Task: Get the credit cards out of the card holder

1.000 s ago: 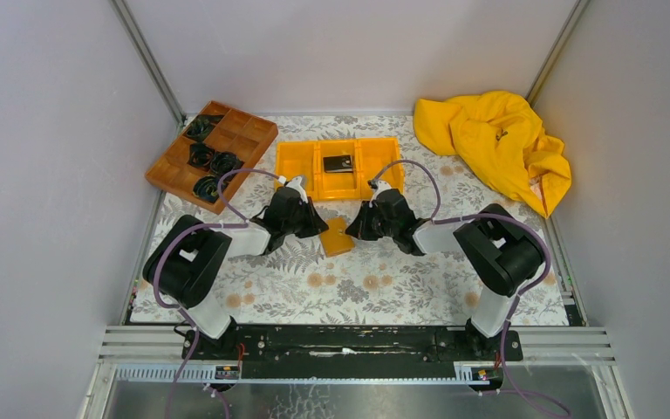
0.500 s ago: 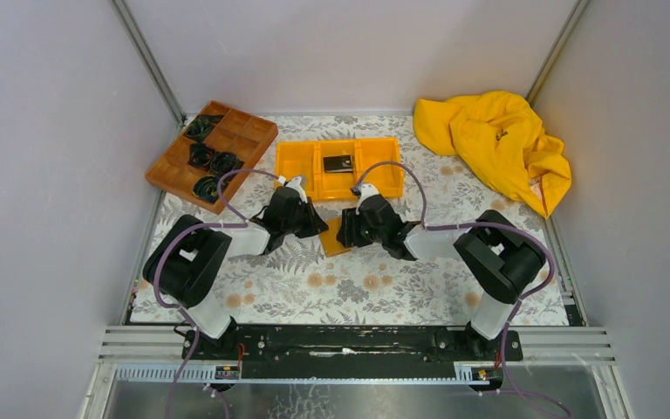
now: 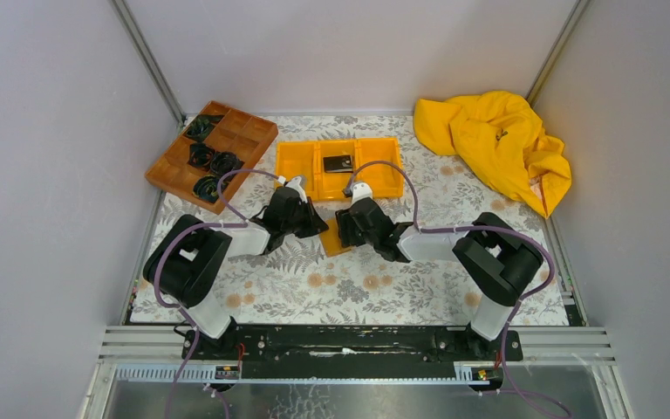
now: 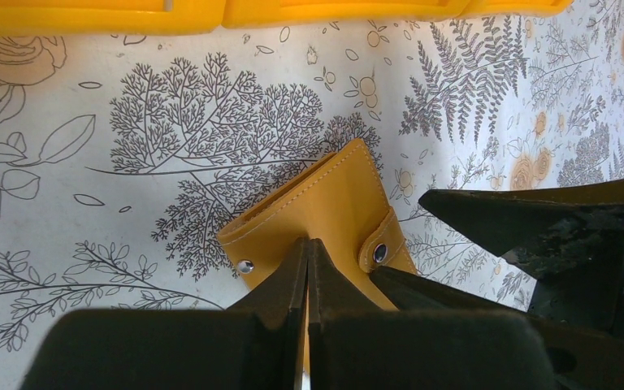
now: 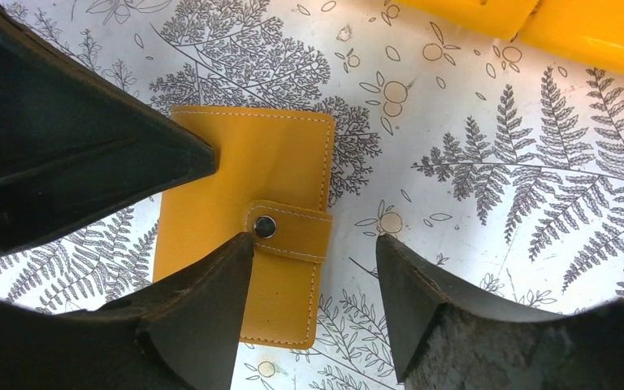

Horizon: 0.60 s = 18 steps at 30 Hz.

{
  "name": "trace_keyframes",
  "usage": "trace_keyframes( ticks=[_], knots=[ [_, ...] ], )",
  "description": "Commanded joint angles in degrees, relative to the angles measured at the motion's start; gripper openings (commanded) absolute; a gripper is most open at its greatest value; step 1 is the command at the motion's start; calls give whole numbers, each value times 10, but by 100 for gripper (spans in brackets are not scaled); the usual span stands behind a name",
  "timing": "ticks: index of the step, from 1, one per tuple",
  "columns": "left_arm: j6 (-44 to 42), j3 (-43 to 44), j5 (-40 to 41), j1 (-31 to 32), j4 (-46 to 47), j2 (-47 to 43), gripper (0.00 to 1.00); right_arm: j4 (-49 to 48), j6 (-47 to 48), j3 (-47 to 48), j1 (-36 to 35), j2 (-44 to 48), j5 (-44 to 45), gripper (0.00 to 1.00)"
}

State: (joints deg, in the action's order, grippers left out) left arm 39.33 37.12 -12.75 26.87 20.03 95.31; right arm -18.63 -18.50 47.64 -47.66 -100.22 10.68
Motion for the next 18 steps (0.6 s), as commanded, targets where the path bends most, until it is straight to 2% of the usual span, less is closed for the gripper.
trace_keyframes(
  ticks=[1,11,18],
  knots=[
    [-8,-23,8,-6,-54,30,0,1,25,30,-12,7,47,66],
    [-7,-24,6,-6,-52,31,0,-21,35,34,-17,2,24,68],
    [-7,-23,6,-6,-52,29,0,-1,40,61,-20,-34,4,68]
  ],
)
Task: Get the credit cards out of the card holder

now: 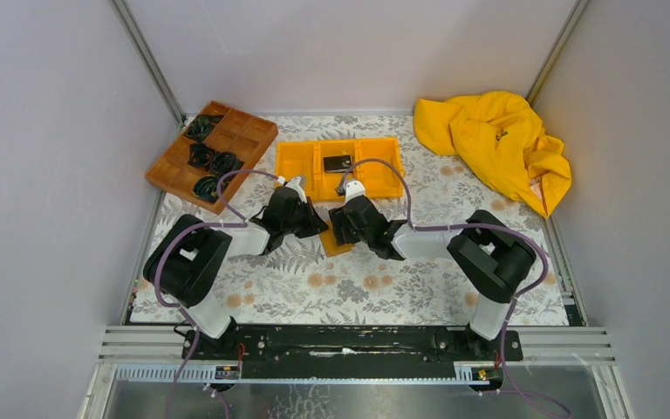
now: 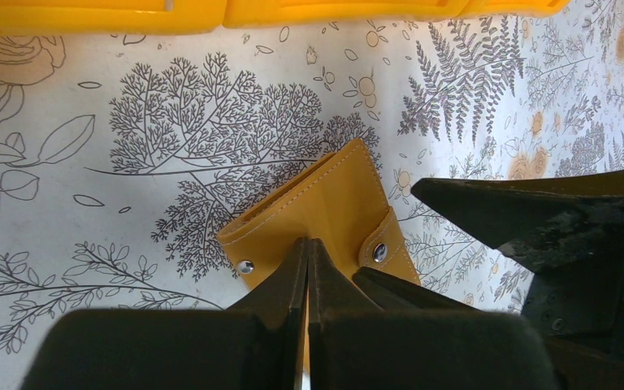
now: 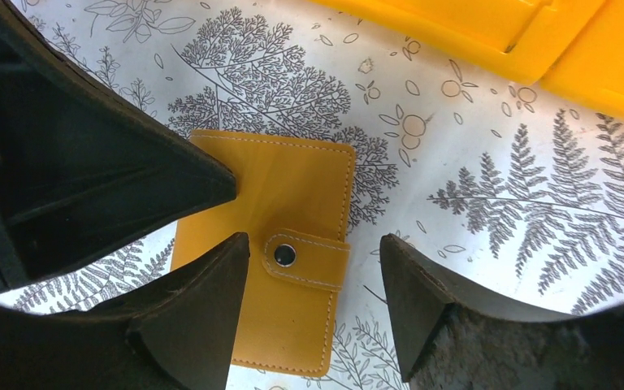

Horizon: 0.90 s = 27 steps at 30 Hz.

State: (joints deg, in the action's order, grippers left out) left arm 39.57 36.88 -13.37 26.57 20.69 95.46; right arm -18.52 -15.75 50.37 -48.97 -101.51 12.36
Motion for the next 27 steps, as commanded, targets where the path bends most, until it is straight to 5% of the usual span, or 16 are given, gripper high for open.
trace_keyframes(
  ticks=[1,8,22,27],
  knots=[
    [-9,-21,11,-3,-58,28,0,1,13,36,-7,-25,-16,67],
    [-10,-20,11,-3,-61,29,0,30,12,53,-11,-44,-13,54],
    [-10,-19,7,-6,-61,31,0,74,1,62,-12,-54,-13,3],
    [-10,-19,4,-7,-60,32,0,87,-7,68,-11,-57,-6,0]
  ],
)
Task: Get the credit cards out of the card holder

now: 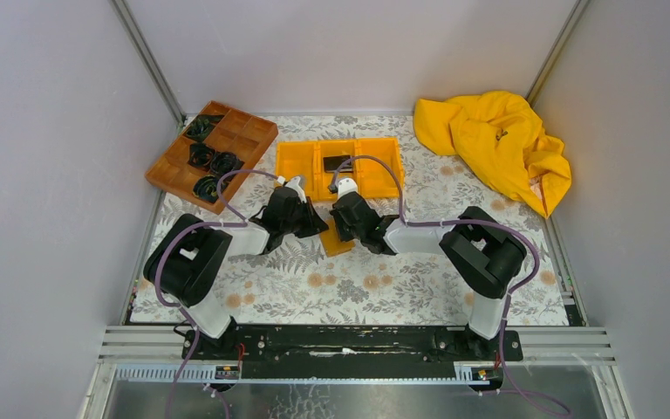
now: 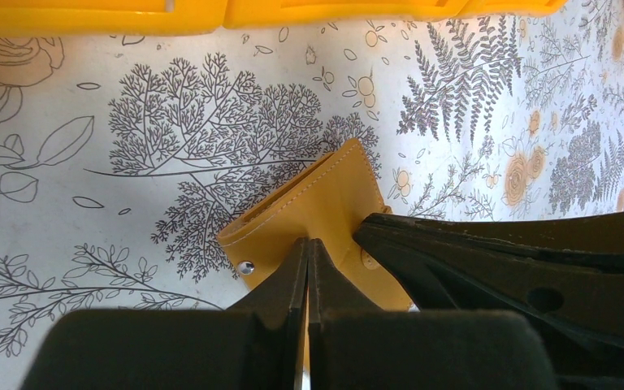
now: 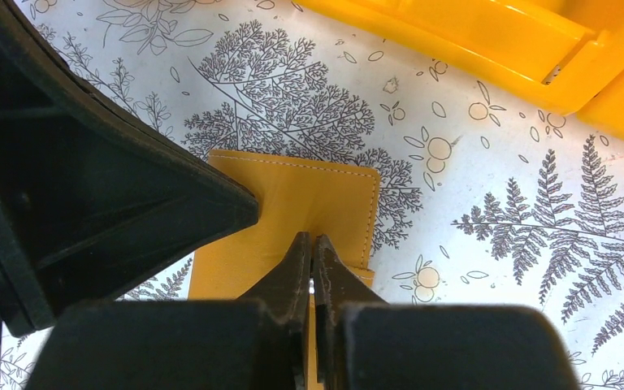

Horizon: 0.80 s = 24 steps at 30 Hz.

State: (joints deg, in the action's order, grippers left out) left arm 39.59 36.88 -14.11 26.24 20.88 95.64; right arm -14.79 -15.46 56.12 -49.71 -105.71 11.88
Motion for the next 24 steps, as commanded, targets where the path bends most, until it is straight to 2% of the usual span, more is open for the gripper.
trace_keyframes(
  ticks=[1,9,18,24],
  knots=[
    [-10,-19,11,-5,-62,30,0,50,-12,10,-3,-15,1,0],
    [-9,-22,7,-8,-58,30,0,21,-57,-29,38,21,-48,0],
    [-7,-23,2,-12,-55,31,0,42,-67,-39,65,39,-7,0],
    [-6,-25,-2,-15,-52,32,0,23,-85,-64,86,64,-23,0]
  ],
)
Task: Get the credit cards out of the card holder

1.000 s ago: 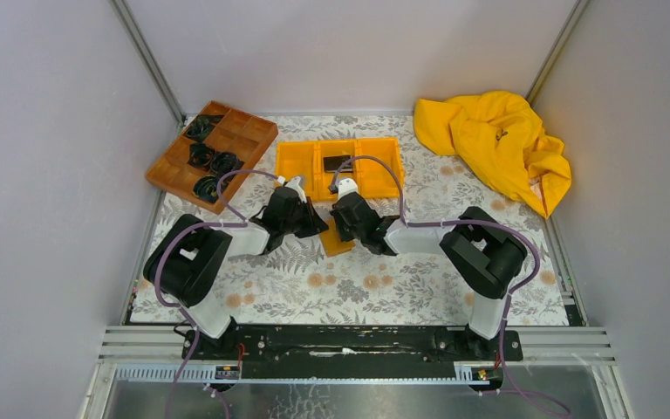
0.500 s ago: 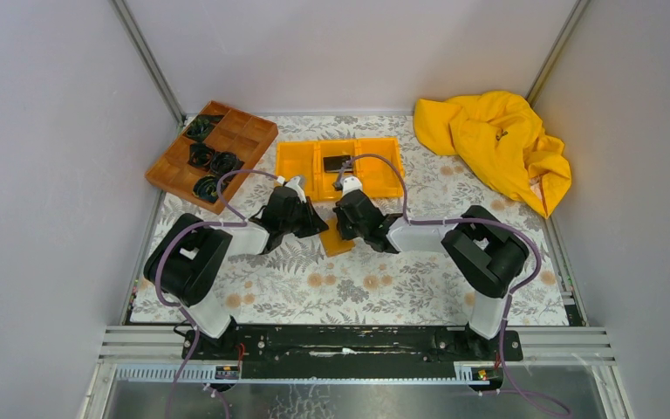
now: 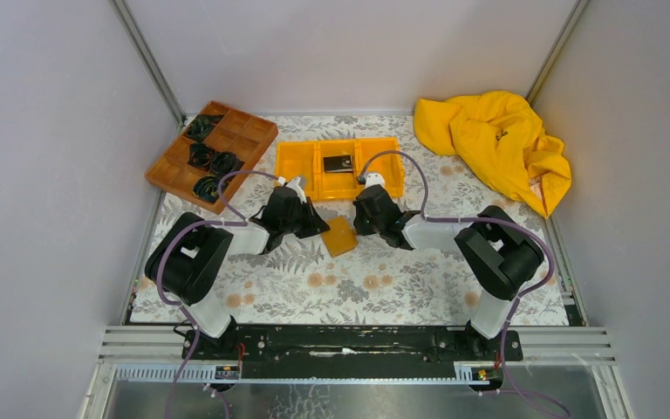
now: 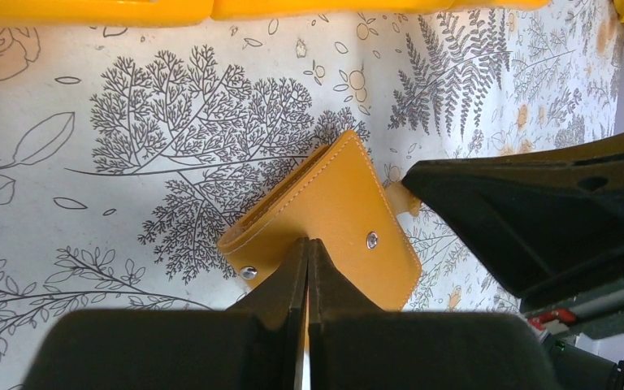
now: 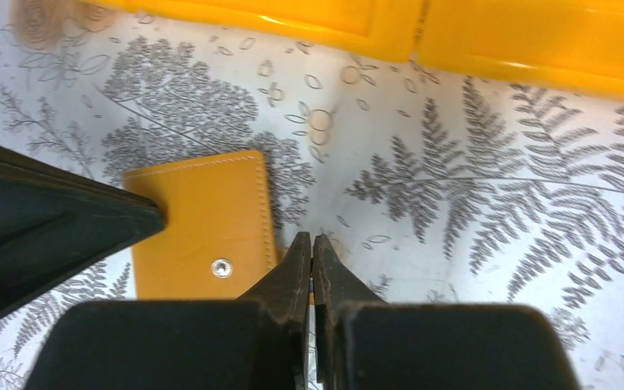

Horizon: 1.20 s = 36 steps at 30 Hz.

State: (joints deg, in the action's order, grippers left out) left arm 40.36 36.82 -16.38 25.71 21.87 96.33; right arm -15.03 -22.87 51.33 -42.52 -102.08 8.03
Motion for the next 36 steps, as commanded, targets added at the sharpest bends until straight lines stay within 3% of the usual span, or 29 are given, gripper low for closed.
trace_keyframes(
  ticks=[1,7,11,12,20,26,33,36],
  knots=[
    [-13,-25,21,-10,-62,24,0,28,-11,-17,14,29,22,0],
    [-13,-26,18,-12,-60,23,0,50,-15,-10,18,22,59,3],
    [-15,-27,12,-13,-54,19,0,60,-20,-5,17,14,63,41],
    [-17,-30,9,-13,-48,14,0,58,-19,-7,17,17,66,45],
    [-29,-81,24,-4,13,-102,6,-1,-10,-56,17,65,66,47],
    [-113,-67,210,86,-69,-240,13,-70,26,-93,-4,109,48,47],
    [-172,27,363,153,-207,-245,22,-80,49,-89,-35,102,61,48],
    [-165,20,425,168,-244,-255,23,-84,52,-94,-35,107,65,48]
  ],
)
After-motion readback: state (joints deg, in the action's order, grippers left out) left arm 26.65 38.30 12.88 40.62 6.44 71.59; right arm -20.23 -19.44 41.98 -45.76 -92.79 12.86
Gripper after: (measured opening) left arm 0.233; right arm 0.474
